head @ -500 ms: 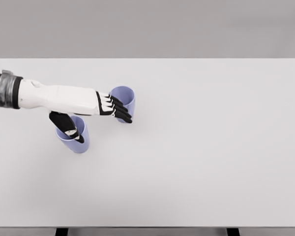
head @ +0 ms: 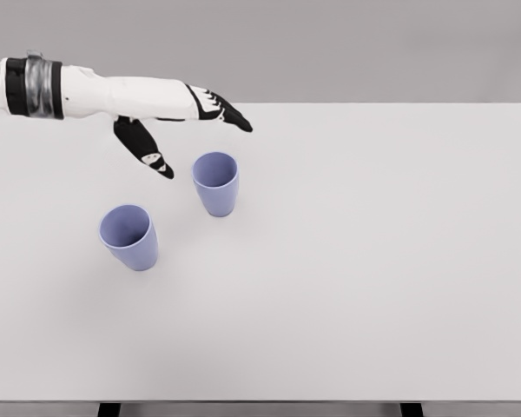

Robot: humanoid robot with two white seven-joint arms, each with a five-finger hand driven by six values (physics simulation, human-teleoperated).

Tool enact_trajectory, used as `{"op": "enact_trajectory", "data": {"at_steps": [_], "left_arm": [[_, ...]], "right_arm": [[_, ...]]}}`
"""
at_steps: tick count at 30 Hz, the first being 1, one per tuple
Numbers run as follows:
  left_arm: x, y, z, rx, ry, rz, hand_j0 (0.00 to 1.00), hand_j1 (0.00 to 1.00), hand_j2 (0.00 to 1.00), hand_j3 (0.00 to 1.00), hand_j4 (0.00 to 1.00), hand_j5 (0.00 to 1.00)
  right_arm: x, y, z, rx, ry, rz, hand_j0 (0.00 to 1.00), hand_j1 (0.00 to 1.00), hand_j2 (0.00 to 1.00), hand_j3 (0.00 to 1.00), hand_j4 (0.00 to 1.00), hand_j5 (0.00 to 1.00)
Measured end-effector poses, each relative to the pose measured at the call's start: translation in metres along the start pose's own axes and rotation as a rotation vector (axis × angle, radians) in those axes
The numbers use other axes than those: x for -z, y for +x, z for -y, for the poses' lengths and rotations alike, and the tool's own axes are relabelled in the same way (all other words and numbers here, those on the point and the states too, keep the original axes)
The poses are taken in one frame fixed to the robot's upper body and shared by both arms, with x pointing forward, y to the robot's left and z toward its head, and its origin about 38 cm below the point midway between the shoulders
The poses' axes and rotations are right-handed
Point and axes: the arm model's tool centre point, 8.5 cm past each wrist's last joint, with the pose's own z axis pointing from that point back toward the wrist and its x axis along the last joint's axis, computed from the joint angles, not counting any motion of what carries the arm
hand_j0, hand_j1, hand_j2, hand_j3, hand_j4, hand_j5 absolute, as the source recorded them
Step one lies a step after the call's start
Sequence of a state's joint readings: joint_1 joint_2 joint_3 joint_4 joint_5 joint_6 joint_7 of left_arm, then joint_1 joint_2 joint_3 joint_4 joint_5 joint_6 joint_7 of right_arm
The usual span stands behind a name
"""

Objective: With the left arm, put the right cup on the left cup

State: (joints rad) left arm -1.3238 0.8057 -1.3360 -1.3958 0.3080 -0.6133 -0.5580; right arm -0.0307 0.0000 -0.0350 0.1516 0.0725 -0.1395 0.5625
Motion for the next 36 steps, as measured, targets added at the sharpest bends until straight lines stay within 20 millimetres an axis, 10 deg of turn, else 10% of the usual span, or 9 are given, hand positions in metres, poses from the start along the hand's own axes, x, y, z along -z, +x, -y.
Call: {"op": "enact_trajectory", "data": {"at_steps": [19, 36], "left_arm": [[0.028, -0.065, 0.039, -0.098, -0.059, -0.145, 1.0, 1.0, 1.0, 1.0, 1.0, 1.0], [0.051, -0.076, 0.057, -0.135, -0.061, -0.153, 1.0, 1.0, 1.0, 1.0, 1.0, 1.0]], "right_arm": [[0.0, 0.0, 0.0, 0.0, 0.0, 0.0, 1.0, 1.0, 1.0, 1.0, 1.0, 1.0], [0.0, 0.0, 0.0, 0.0, 0.0, 0.0, 1.0, 1.0, 1.0, 1.0, 1.0, 1.0]]}}
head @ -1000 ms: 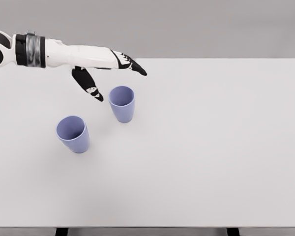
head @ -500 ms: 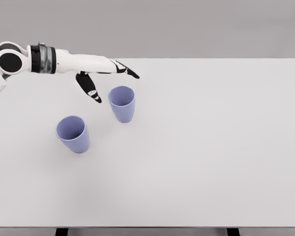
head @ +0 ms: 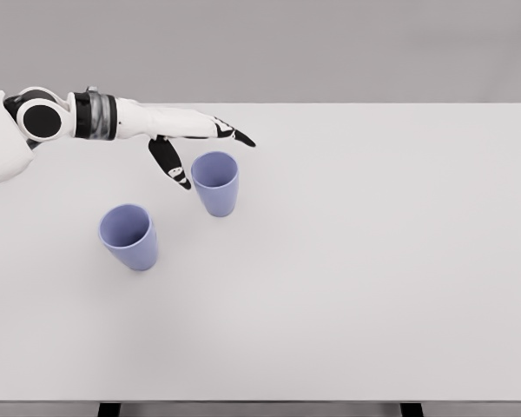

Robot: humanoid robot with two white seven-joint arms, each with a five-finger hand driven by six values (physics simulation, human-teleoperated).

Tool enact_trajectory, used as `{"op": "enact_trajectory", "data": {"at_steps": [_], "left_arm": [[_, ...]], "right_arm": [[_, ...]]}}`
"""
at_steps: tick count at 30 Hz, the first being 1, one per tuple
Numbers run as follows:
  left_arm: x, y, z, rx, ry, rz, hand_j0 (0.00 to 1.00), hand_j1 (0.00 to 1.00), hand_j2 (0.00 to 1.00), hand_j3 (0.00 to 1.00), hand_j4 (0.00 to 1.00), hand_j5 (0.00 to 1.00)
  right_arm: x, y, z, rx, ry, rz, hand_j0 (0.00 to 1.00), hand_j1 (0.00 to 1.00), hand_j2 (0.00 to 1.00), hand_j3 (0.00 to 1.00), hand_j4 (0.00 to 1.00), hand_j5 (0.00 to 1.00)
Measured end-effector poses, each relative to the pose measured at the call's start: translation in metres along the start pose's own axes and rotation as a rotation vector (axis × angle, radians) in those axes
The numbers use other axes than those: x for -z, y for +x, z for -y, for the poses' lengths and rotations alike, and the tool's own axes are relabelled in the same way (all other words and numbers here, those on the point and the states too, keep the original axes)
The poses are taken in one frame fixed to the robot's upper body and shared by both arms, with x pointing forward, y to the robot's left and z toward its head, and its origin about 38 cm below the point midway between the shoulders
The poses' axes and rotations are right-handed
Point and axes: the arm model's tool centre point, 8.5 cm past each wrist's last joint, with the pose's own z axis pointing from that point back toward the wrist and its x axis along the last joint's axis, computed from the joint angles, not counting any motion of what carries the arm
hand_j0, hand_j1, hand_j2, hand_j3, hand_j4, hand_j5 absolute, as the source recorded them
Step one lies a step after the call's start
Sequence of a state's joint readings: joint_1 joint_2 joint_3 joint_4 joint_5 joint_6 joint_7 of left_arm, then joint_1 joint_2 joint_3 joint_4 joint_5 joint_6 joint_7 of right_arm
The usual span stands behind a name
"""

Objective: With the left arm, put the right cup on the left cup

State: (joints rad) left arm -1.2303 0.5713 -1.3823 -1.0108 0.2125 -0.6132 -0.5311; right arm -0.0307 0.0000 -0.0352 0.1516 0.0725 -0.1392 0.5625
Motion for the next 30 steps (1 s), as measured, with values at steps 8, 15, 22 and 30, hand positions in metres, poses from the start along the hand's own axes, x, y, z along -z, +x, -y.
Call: {"op": "enact_trajectory", "data": {"at_steps": [8, 15, 22, 30], "left_arm": [[0.001, -0.006, 0.01, -0.007, -0.01, -0.017, 1.0, 1.0, 1.0, 1.0, 1.0, 1.0], [0.007, -0.01, 0.02, -0.017, -0.022, -0.024, 1.0, 1.0, 1.0, 1.0, 1.0, 1.0], [0.015, -0.01, 0.021, -0.015, -0.027, -0.024, 1.0, 1.0, 1.0, 1.0, 1.0, 1.0], [0.017, -0.014, 0.022, -0.019, -0.028, -0.04, 1.0, 1.0, 1.0, 1.0, 1.0, 1.0]], "right_arm": [[0.0, 0.0, 0.0, 0.0, 0.0, 0.0, 1.0, 1.0, 1.0, 1.0, 1.0, 1.0], [0.0, 0.0, 0.0, 0.0, 0.0, 0.0, 1.0, 1.0, 1.0, 1.0, 1.0, 1.0], [0.0, 0.0, 0.0, 0.0, 0.0, 0.0, 1.0, 1.0, 1.0, 1.0, 1.0, 1.0], [0.0, 0.0, 0.0, 0.0, 0.0, 0.0, 1.0, 1.0, 1.0, 1.0, 1.0, 1.0]]}}
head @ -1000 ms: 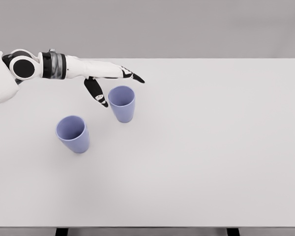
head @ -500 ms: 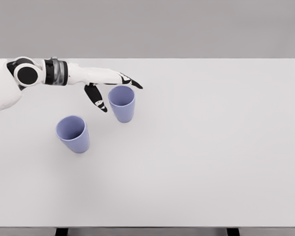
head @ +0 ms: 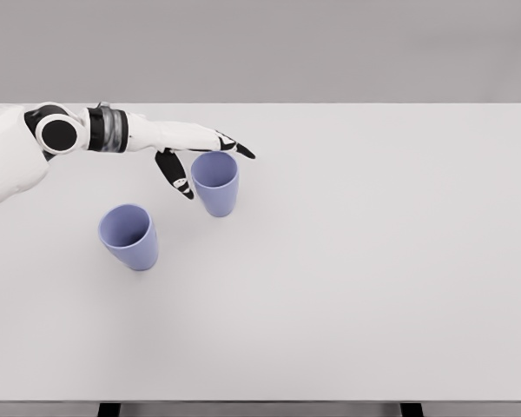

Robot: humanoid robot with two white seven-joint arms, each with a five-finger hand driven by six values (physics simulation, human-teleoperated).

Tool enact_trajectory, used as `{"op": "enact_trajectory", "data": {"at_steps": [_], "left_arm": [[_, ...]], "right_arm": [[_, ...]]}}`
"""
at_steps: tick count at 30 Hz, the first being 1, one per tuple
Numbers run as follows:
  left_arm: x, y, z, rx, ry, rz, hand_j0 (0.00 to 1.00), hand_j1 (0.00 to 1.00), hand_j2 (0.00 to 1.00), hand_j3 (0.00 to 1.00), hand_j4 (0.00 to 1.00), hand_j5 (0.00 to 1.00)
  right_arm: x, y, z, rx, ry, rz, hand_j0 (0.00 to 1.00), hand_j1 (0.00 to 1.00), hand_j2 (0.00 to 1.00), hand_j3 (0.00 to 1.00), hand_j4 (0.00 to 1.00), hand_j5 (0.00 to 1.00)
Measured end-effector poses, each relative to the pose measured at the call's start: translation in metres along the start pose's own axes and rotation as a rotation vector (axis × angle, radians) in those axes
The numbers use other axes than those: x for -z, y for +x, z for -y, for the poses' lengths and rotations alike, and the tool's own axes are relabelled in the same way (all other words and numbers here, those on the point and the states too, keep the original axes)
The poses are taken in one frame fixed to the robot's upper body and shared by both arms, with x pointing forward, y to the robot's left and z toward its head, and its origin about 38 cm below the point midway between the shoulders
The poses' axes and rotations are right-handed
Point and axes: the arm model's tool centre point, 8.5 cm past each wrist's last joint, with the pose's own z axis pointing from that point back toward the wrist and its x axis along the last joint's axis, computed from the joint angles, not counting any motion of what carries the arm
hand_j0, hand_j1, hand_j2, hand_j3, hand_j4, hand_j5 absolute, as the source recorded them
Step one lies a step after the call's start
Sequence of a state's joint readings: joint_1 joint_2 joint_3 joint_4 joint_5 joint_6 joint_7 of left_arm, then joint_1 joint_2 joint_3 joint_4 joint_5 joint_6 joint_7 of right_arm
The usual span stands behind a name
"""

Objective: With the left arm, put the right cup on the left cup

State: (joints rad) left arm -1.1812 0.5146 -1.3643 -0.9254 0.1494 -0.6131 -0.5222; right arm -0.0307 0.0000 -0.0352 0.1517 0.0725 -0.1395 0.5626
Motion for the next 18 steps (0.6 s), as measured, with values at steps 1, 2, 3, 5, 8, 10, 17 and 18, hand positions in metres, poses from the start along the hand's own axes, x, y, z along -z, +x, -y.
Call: {"op": "enact_trajectory", "data": {"at_steps": [1, 2, 3, 5, 8, 10, 17, 18], "left_arm": [[0.0, 0.0, 0.0, 0.0, 0.002, -0.002, 1.0, 1.0, 1.0, 1.0, 1.0, 1.0], [0.0, -0.001, 0.0, -0.001, 0.004, -0.003, 1.0, 1.0, 1.0, 1.0, 1.0, 1.0], [0.002, -0.001, 0.003, -0.003, 0.001, -0.003, 1.0, 1.0, 1.0, 1.0, 1.0, 1.0], [0.004, -0.001, 0.005, -0.003, -0.003, -0.003, 1.0, 1.0, 1.0, 1.0, 1.0, 1.0], [0.006, -0.001, 0.004, 0.0, -0.003, -0.002, 1.0, 1.0, 1.0, 1.0, 1.0, 1.0], [0.007, -0.001, 0.005, 0.0, -0.004, -0.001, 1.0, 1.0, 1.0, 1.0, 1.0, 1.0], [0.009, -0.001, 0.01, -0.008, -0.009, 0.001, 0.79, 0.79, 0.79, 0.79, 0.79, 0.79], [0.009, -0.001, 0.01, -0.01, -0.007, 0.002, 0.73, 0.73, 0.73, 0.73, 0.73, 0.73]], "right_arm": [[0.0, 0.0, 0.0, 0.0, 0.0, 0.0, 1.0, 1.0, 1.0, 1.0, 1.0, 1.0], [0.0, 0.0, 0.0, 0.0, 0.0, 0.0, 1.0, 1.0, 1.0, 1.0, 1.0, 1.0], [0.0, 0.0, 0.0, 0.0, 0.0, 0.0, 1.0, 1.0, 1.0, 1.0, 1.0, 1.0], [0.0, 0.0, 0.0, 0.0, 0.0, 0.0, 1.0, 1.0, 1.0, 1.0, 1.0, 1.0], [0.0, 0.0, 0.0, 0.0, 0.0, 0.0, 1.0, 1.0, 1.0, 1.0, 1.0, 1.0], [0.0, 0.0, 0.0, 0.0, 0.0, 0.0, 1.0, 1.0, 1.0, 1.0, 1.0, 1.0], [0.0, 0.0, 0.0, 0.0, 0.0, 0.0, 1.0, 1.0, 1.0, 1.0, 1.0, 1.0], [0.0, 0.0, 0.0, 0.0, 0.0, 0.0, 1.0, 1.0, 1.0, 1.0, 1.0, 1.0]]}}
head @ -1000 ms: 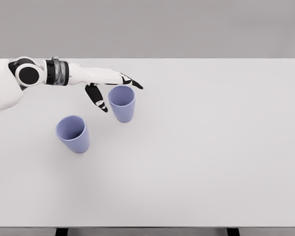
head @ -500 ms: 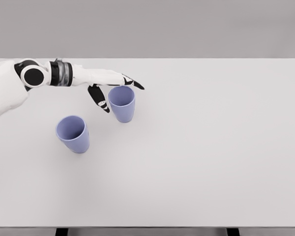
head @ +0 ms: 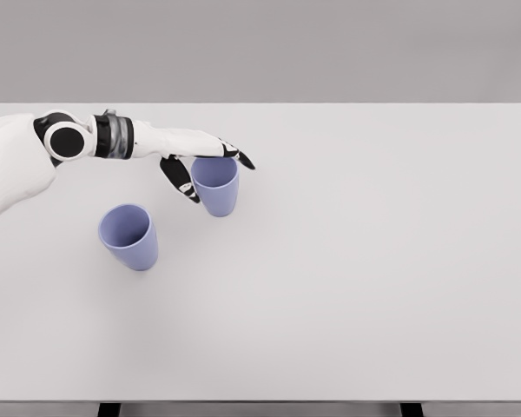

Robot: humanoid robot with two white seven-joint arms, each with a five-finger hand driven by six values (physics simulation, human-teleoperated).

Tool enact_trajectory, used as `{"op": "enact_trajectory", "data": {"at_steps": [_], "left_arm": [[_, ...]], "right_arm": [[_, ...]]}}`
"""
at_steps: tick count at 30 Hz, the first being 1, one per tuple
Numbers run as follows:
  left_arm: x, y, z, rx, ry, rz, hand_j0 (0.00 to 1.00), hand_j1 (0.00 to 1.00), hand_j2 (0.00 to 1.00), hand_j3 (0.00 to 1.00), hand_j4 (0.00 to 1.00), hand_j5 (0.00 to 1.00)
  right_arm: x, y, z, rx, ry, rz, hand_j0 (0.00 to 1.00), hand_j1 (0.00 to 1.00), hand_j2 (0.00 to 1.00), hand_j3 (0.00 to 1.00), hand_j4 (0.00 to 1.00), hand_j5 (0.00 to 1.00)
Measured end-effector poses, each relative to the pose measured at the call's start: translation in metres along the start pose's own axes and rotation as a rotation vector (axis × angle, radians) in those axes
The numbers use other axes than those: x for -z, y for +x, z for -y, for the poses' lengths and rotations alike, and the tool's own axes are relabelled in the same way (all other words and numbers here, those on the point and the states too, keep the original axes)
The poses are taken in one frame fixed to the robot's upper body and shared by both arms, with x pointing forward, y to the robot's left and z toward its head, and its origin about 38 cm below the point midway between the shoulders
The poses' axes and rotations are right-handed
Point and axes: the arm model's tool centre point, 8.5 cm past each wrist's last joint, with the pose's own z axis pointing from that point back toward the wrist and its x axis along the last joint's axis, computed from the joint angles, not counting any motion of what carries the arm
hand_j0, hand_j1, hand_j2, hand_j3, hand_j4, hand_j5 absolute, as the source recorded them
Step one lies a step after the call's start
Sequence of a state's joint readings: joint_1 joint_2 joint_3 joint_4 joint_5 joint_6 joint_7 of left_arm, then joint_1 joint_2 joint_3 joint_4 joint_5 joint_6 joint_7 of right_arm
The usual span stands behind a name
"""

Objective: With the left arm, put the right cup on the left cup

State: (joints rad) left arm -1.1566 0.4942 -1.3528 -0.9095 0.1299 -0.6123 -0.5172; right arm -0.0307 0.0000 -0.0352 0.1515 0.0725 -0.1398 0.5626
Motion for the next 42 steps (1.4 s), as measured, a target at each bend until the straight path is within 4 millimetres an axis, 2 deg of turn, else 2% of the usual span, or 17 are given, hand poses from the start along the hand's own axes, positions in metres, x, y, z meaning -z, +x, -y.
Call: {"op": "enact_trajectory", "data": {"at_steps": [2, 6, 11, 17, 30, 36, 42], "left_arm": [[0.0, 0.0, 0.0, -0.003, 0.004, 0.0, 0.7, 0.7, 0.7, 0.7, 0.7, 0.7], [-0.002, -0.001, 0.0, -0.014, 0.014, 0.0, 0.54, 0.54, 0.54, 0.54, 0.54, 0.54], [-0.005, -0.002, -0.001, -0.006, 0.012, -0.002, 0.51, 0.51, 0.51, 0.51, 0.51, 0.51], [-0.016, 0.011, -0.012, 0.022, 0.03, 0.035, 0.47, 0.47, 0.47, 0.47, 0.47, 0.47], [-0.102, 0.054, -0.037, 0.069, 0.106, 0.124, 0.47, 0.47, 0.47, 0.47, 0.47, 0.47], [-0.13, 0.068, -0.042, 0.08, 0.103, 0.14, 0.47, 0.47, 0.47, 0.47, 0.47, 0.47], [-0.149, 0.079, -0.049, 0.106, 0.095, 0.143, 0.47, 0.47, 0.47, 0.47, 0.47, 0.47]], "right_arm": [[0.0, 0.0, 0.0, 0.0, 0.0, 0.0, 1.0, 1.0, 1.0, 1.0, 1.0, 1.0], [0.0, 0.0, 0.0, 0.0, 0.0, 0.0, 1.0, 1.0, 1.0, 1.0, 1.0, 1.0], [0.0, 0.0, 0.0, 0.0, 0.0, 0.0, 1.0, 1.0, 1.0, 1.0, 1.0, 1.0], [0.0, 0.0, 0.0, 0.0, 0.0, 0.0, 1.0, 1.0, 1.0, 1.0, 1.0, 1.0], [0.0, 0.0, 0.0, 0.0, 0.0, 0.0, 1.0, 1.0, 1.0, 1.0, 1.0, 1.0], [0.0, 0.0, 0.0, 0.0, 0.0, -0.001, 1.0, 1.0, 1.0, 1.0, 1.0, 1.0], [0.0, 0.0, 0.0, 0.0, 0.0, 0.0, 1.0, 1.0, 1.0, 1.0, 1.0, 1.0]]}}
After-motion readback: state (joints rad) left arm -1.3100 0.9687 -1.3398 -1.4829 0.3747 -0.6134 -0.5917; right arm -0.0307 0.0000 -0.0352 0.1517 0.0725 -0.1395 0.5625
